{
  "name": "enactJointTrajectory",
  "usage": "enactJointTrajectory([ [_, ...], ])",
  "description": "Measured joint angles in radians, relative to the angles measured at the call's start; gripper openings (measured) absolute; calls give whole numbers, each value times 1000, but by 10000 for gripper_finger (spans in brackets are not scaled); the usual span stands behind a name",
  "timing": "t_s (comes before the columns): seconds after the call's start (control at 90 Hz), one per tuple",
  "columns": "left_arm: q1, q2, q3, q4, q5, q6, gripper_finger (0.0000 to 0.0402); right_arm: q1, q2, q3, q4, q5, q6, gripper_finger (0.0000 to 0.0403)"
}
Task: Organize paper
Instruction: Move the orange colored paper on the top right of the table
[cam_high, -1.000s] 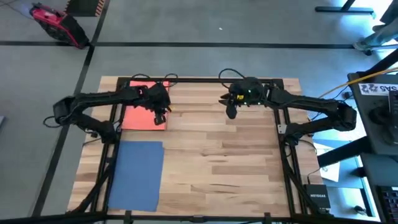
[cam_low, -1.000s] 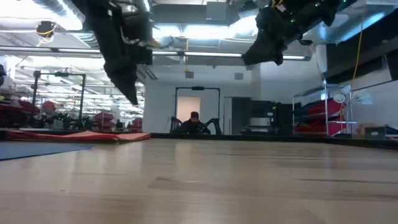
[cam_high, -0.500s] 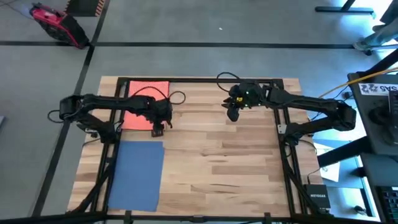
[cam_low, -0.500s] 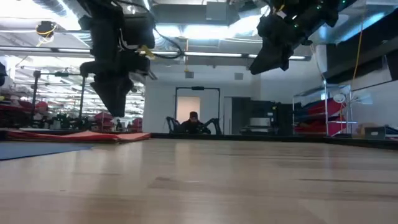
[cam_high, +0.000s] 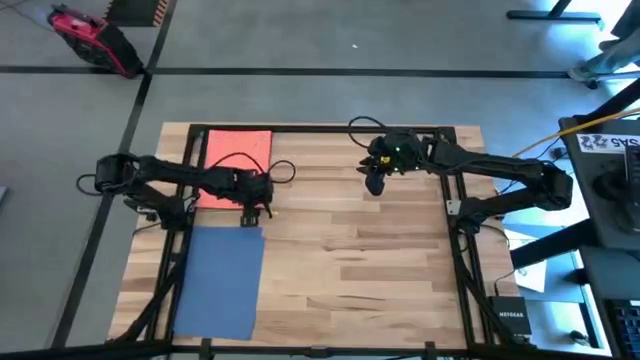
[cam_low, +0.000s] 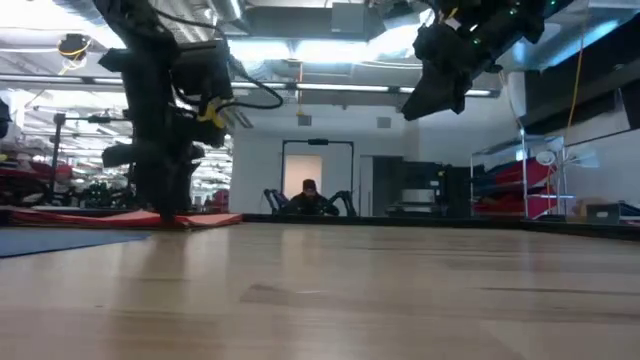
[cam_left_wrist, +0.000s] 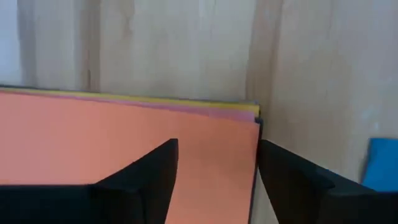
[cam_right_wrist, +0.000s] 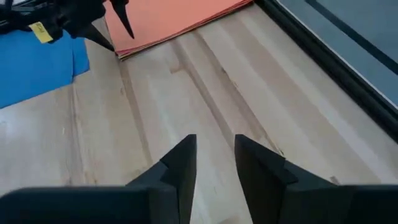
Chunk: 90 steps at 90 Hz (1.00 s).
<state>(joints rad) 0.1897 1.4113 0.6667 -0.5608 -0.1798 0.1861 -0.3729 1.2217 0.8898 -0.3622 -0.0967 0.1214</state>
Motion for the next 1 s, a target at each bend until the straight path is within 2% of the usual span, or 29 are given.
enactJointTrajectory([
  [0.167,-10,0,-11,-41,0,2,198,0,0,0,0,0,0,99],
  [0.289,-21,0,-11,-59,0,-32,168,0,0,0,1,0,0,99],
  [0.6,-62,0,30,-151,39,-30,11,0,0,0,1,0,0,99],
  [0.789,-72,0,105,-142,78,-33,1,0,0,0,0,0,0,99],
  [1.0,-30,8,202,21,206,-50,0,0,0,0,1,0,7,99],
])
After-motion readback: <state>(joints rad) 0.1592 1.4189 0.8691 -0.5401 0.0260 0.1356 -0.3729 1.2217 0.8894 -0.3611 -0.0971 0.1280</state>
